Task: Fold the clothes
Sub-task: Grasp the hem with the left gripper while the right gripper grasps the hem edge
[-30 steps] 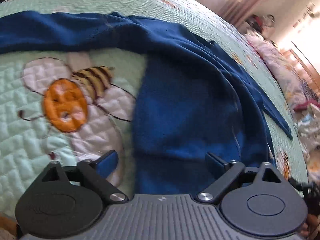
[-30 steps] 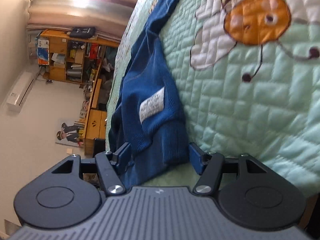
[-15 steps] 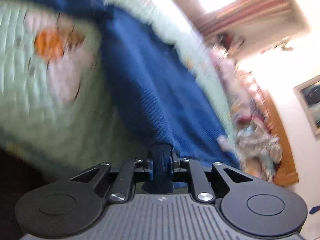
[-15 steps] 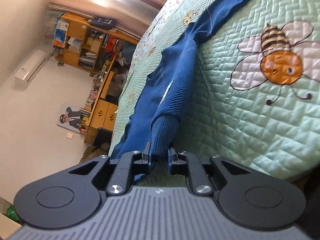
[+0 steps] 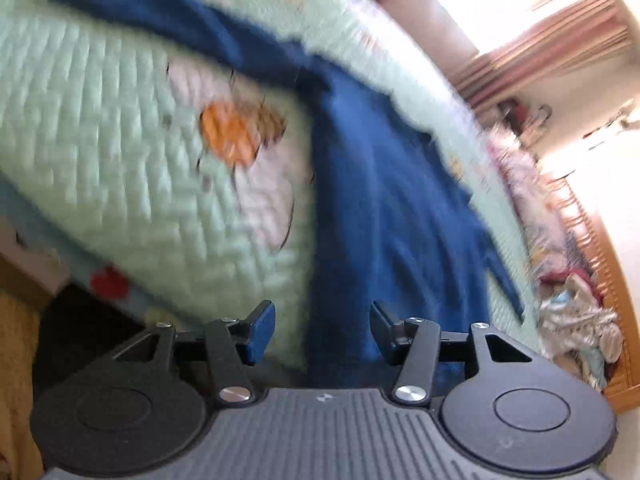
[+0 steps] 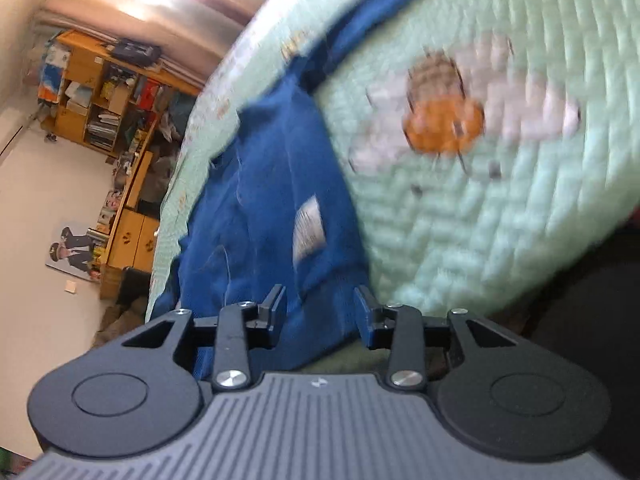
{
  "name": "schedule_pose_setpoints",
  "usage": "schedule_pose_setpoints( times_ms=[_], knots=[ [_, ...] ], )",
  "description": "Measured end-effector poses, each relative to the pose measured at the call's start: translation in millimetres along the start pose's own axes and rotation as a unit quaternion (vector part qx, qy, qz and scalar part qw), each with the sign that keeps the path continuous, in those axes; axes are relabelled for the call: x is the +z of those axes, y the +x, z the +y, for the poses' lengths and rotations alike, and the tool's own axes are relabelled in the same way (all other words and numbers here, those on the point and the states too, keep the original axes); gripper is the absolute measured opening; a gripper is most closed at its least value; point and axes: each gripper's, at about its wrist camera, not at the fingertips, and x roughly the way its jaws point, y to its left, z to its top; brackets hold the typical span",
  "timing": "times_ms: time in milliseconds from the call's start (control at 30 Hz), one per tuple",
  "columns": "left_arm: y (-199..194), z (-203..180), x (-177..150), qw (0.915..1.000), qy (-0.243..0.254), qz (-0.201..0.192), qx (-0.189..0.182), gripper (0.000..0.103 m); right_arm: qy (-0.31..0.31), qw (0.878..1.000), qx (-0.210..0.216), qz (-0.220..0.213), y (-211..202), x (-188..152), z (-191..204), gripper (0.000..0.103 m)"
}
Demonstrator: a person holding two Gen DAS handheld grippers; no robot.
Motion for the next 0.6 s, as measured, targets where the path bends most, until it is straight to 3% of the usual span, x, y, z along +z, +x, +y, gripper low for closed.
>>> schedule_pose_setpoints(
  times_ms=[67, 167, 267, 367, 433, 500, 600],
  knots=[
    [-2, -14, 5, 0.9996, 0.014, -0.01, -0.021, 0.054, -0.007, 0.998, 0.054, -0.023, 3, 6, 10, 0.044],
    [14, -42, 5, 0.9981, 0.048, 0.007, -0.039, 0.054, 0.017, 0.994, 0.107, -0.023, 27, 12, 8, 0.064],
    [54, -58, -5, 0.9959, 0.074, 0.044, -0.028, 0.057, 0.084, 0.993, 0.077, 0.032, 64, 5, -22, 0.063],
    [66, -53, -19, 0.9933, 0.089, 0.074, 0.003, 0.055, 0.151, 0.985, 0.05, 0.066, 65, -8, -58, 0.032],
    [58, -50, -21, 0.994, 0.088, 0.064, -0.009, 0.055, 0.162, 0.984, 0.052, 0.05, 43, -11, -68, 0.032],
    [49, -47, -15, 0.995, 0.084, 0.047, -0.025, 0.055, 0.149, 0.988, 0.041, 0.021, 22, -5, -63, 0.045],
    [45, -49, 4, 0.9963, 0.077, 0.012, -0.036, 0.057, 0.119, 0.991, 0.05, -0.022, 7, 11, -43, 0.047]
  ],
)
